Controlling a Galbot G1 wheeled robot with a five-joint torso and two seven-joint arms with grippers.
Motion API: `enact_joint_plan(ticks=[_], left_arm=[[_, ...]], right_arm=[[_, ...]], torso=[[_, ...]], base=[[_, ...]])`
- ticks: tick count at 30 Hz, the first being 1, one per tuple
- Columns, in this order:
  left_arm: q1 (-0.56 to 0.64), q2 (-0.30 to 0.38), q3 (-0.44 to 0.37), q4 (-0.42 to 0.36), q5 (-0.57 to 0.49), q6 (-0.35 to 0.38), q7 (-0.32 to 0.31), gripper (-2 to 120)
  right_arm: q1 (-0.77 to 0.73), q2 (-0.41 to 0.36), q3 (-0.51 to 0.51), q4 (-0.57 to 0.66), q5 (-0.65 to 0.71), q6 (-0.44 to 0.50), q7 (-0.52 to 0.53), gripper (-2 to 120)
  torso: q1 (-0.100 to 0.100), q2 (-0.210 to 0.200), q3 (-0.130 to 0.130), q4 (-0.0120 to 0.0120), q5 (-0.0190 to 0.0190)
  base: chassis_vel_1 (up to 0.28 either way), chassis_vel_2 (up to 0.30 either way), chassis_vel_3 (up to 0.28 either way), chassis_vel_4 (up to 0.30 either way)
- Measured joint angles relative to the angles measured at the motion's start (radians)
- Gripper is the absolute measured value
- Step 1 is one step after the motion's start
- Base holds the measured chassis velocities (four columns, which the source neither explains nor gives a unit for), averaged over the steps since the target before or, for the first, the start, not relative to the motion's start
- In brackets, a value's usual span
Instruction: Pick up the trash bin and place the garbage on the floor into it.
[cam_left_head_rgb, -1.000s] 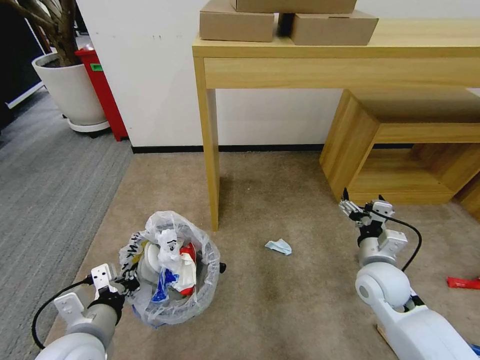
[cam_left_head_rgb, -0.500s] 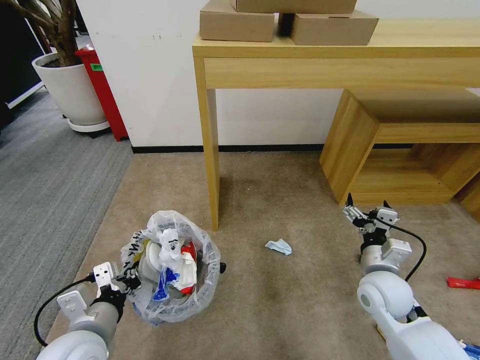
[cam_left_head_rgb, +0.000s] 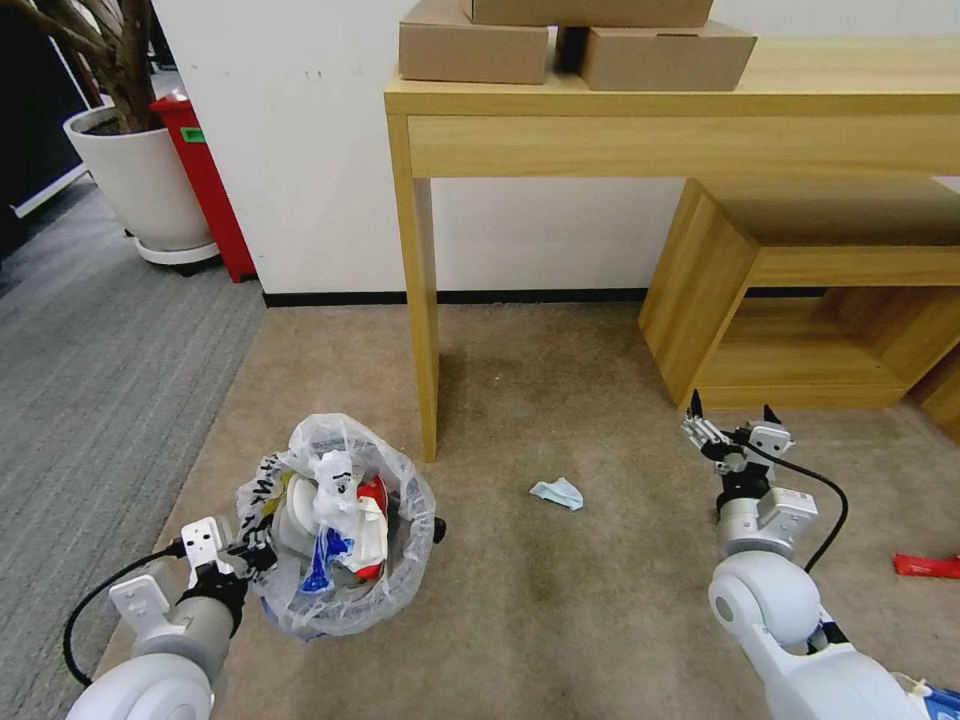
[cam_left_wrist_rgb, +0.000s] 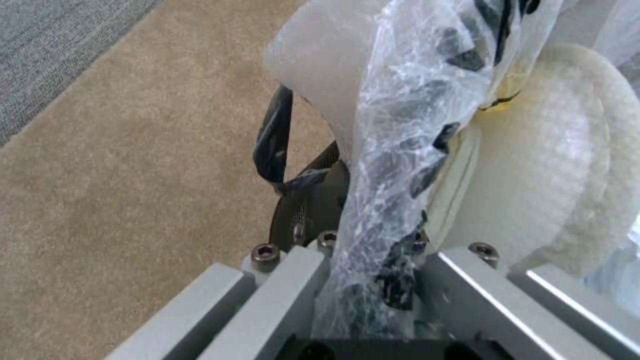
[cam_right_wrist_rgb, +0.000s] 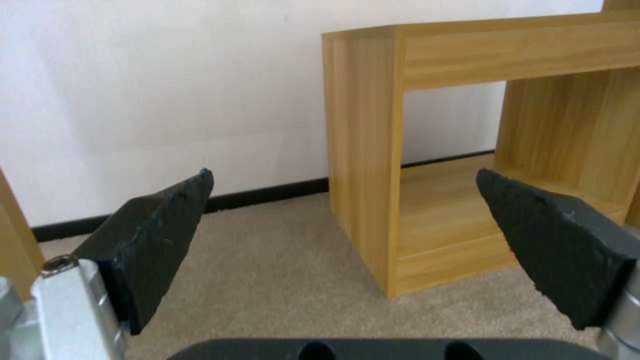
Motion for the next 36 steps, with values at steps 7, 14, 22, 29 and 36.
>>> enact_joint_plan(ticks=[7,14,22,29,36], left_arm=[[0.005,0.002,-0.006,-0.001,-0.001,-0.002,-0.002,0],[0.007,-0.004,-0.005,-0.001,0.003,-0.010,-0.002,0],[0.014,-0.012,-0.003,-0.001,0.010,-0.012,-0.002,0],[0.030,-0.023,-0.005,-0.006,0.023,-0.023,0.003,0],[0.038,-0.028,-0.007,-0.011,0.027,-0.027,0.004,0]], right_arm=[[0.003,0.018,-0.010,-0.012,-0.012,0.002,-0.007,100],[0.004,0.018,-0.011,-0.012,-0.017,0.005,-0.011,99],[0.002,0.021,-0.016,-0.014,-0.023,0.009,-0.013,99],[0.005,0.018,-0.022,-0.016,-0.026,0.015,-0.014,97],[0.007,0.019,-0.032,-0.019,-0.031,0.022,-0.015,97]], torso=[[0.000,0.000,0.000,0.0000,0.0001],[0.000,0.000,0.000,0.0000,0.0001],[0.000,0.000,0.000,-0.0001,0.0000],[0.000,0.000,0.000,0.0000,0.0000],[0.000,0.000,0.000,0.0000,0.0000]], base=[[0.000,0.000,0.000,0.000],[0.000,0.000,0.000,0.000],[-0.030,0.022,0.018,-0.025],[-0.116,0.103,0.111,-0.112],[-0.121,0.116,0.115,-0.120]])
